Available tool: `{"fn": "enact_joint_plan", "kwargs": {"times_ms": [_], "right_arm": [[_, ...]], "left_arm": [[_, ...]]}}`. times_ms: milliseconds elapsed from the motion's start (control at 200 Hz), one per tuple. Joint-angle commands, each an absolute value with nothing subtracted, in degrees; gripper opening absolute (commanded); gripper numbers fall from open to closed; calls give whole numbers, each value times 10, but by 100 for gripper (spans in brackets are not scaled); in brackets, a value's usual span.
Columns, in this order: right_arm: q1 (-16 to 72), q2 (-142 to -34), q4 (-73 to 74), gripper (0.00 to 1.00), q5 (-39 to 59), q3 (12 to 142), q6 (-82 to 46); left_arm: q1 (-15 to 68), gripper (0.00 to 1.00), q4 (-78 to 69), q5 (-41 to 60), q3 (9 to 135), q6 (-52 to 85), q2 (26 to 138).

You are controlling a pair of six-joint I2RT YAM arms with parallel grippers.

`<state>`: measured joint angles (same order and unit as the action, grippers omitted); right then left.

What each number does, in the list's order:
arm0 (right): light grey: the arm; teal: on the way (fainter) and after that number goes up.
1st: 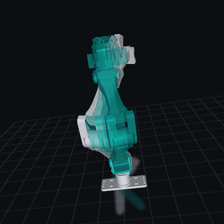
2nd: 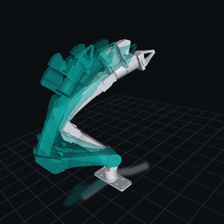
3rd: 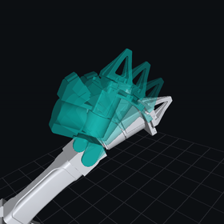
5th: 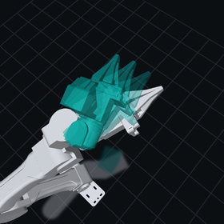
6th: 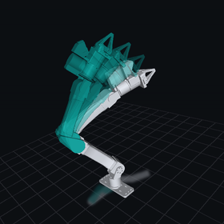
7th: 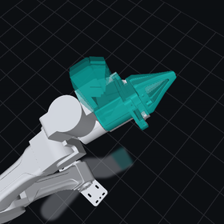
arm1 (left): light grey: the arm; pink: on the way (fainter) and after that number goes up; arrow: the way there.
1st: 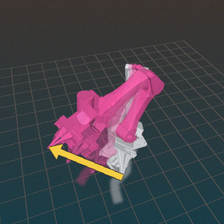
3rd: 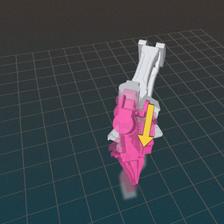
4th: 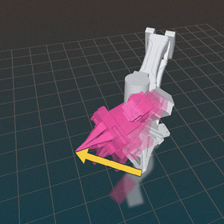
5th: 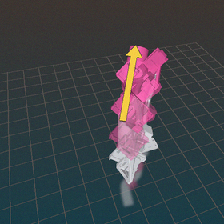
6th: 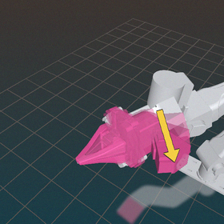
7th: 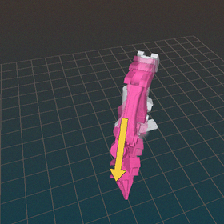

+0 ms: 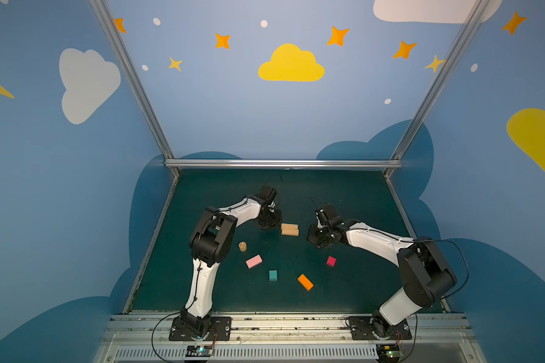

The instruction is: Build the wood block tower

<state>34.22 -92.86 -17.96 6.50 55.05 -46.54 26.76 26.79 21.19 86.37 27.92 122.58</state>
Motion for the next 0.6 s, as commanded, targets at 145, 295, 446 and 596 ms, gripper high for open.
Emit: {"fn": "enact_joint_plan", "kwargs": {"times_ms": [145,295,446,596], "right_arm": [[339,-915,-185,0,63,544,-469],[339,-915,-182,0,63,543,-471],[340,-917,-182,0,64,542,-471],[339,-918,-183,0,65,542,-471]], "left_arm": [[278,4,289,212,874,277,1247],[279,4,291,210,876,276,1249],[280,4,293,211,880,277,1252],[281,4,294,210,880,277,1252]]}}
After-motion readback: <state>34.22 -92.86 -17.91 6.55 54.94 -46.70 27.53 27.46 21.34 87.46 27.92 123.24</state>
